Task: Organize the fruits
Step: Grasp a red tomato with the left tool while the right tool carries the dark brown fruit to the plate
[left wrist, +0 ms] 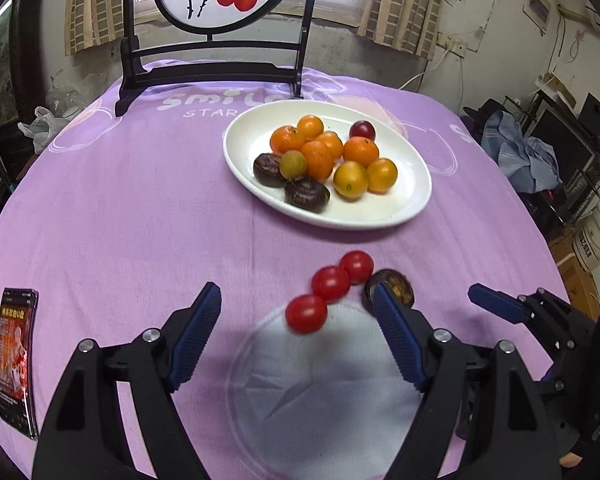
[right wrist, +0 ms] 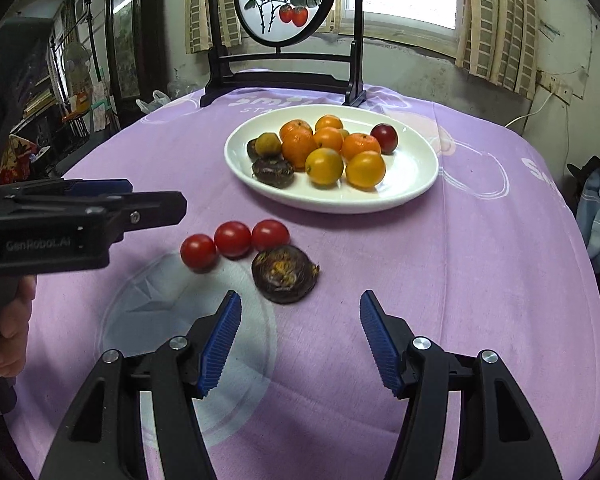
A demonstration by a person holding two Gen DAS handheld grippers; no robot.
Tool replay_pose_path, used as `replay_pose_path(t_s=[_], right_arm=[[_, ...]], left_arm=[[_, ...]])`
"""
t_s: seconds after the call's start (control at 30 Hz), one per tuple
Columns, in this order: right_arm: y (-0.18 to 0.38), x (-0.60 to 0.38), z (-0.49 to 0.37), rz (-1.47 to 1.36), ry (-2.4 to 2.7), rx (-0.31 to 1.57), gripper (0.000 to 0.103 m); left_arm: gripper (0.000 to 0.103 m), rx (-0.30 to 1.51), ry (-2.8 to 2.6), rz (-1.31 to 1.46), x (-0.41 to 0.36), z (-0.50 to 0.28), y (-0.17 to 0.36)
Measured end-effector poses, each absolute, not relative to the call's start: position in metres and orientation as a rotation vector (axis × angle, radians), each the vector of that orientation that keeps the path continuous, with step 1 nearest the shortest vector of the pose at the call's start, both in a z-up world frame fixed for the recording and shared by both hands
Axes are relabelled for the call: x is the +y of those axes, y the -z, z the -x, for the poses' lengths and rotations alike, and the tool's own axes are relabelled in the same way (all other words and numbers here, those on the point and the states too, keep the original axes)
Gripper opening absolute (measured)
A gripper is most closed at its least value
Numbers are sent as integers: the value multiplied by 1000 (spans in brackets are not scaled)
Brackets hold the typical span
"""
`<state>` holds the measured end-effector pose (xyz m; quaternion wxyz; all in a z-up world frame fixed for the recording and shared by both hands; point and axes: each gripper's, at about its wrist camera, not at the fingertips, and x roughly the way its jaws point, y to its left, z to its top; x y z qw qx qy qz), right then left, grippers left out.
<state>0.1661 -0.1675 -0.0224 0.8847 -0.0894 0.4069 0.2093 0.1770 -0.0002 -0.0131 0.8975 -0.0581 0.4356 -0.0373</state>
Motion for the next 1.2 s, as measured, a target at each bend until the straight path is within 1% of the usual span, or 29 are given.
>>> replay_pose_path(t_s=[0.43, 0.5, 0.53, 0.57, 1.03, 1.07, 1.13, 1.2], right_arm=[[55, -139, -190, 218, -433, 916, 62], [58, -136, -194, 220, -437, 926, 57], [60, -135, -197, 219, -435, 931, 51], [60, -134, -198, 216, -433, 931, 48], [41, -163, -184, 148, -411, 909, 47], [40, -166, -183, 141, -411, 910, 47], [38, -173, -180, 126, -411, 909, 47], [36, -177, -178, 116, -415, 902, 47]], left_arm=[[76, 958, 74, 99, 20, -180, 50], [76, 963, 81, 109, 24, -182, 52], [76, 966, 85, 111, 25, -182, 53], [76, 970, 87, 112, 25, -183, 54], [76, 996, 116, 73, 1, -188, 59], [75, 999, 116, 74, -1, -189, 60], [69, 1015, 117, 76, -4, -194, 65], [59, 1036, 121, 79, -6, -198, 70]])
